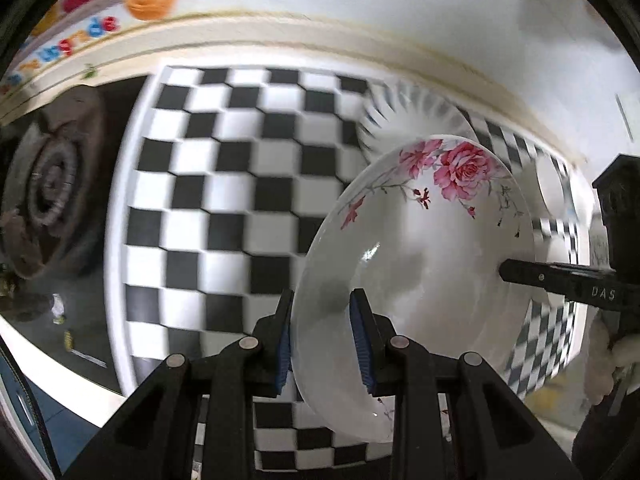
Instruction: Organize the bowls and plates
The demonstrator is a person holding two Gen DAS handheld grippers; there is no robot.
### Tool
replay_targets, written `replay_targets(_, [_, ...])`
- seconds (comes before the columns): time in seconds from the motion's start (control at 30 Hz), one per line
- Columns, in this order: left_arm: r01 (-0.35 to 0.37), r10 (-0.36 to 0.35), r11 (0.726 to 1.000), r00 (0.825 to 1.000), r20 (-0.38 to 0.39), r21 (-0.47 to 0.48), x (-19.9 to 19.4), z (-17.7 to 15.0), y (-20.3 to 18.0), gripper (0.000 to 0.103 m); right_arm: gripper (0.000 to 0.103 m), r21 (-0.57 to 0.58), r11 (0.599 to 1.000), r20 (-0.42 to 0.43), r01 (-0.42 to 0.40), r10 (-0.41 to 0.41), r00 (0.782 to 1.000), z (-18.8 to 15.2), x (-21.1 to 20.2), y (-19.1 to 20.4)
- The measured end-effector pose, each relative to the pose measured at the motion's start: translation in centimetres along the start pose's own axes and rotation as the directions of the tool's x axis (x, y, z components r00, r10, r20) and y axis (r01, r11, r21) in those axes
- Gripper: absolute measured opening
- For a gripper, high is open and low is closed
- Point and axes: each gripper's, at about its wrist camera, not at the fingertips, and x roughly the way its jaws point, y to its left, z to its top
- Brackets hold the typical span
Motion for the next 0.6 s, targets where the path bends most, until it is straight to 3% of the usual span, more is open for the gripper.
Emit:
replay_targets(0.3, [-0.006,0.022,0.989,0.994,-0.107,0.148,4.7,-2.5,-6.9,0.025,0.016,0.153,0.988,0.002,0.03,-0.031,1.0,-8.6,-1.1,-8.0])
replay_targets(0.6, [-0.047,0.086,0.974,0.981,-0.172,0.22,7.5,-3.9,-9.5,0.025,0.016,0.241,0.968,-0.071,0.068,-0.052,0.996,-12.5,0.5,-11.8])
